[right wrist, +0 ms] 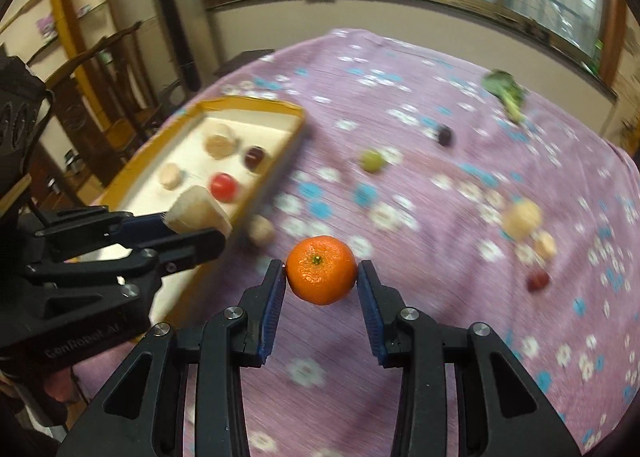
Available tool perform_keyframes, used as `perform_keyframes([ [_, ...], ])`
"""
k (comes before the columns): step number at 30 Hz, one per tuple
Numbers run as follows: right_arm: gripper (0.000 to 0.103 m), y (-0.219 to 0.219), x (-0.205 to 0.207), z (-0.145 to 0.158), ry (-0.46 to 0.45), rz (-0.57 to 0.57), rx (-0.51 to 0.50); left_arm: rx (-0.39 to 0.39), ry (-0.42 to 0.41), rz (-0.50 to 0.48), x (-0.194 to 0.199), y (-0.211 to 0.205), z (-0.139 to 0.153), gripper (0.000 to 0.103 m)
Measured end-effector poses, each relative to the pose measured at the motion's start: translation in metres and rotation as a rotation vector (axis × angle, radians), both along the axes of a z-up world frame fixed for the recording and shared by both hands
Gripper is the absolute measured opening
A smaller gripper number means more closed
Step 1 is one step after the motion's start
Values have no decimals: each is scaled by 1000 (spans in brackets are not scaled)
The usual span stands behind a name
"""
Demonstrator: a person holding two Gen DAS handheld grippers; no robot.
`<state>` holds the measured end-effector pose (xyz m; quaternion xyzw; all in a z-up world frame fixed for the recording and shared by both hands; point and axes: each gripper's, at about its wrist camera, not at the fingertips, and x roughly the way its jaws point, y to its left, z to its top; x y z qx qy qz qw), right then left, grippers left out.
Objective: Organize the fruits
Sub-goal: 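Carry the tangerine and yam chunk with both grippers over the tray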
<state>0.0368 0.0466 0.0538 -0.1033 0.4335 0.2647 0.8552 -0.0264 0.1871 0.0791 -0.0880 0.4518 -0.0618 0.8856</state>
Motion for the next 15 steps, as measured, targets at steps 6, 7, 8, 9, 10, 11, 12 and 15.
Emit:
perform_keyframes([
  [6,36,54,2,3,-11,96,9,10,11,93,-5,48,-6,31],
  [7,36,62,3,2,-10,112,9,15,17,108,-5,55,-8,31],
  [8,36,72,3,0,-8,131,6,18,23,121,-6,62,-11,31],
  [9,36,79,4,-2,-7,143,2,21,32,133,-6,68,-14,31],
  [10,36,89,5,-6,-3,158,-4,25,40,145,-6,74,-17,31],
  [11,36,94,6,-9,2,166,-6,29,47,154,-7,79,-20,31],
  [12,36,99,7,-12,12,173,-7,32,56,165,-6,84,-24,31],
  [15,36,115,9,-29,50,196,-18,44,86,181,-2,94,-36,31],
])
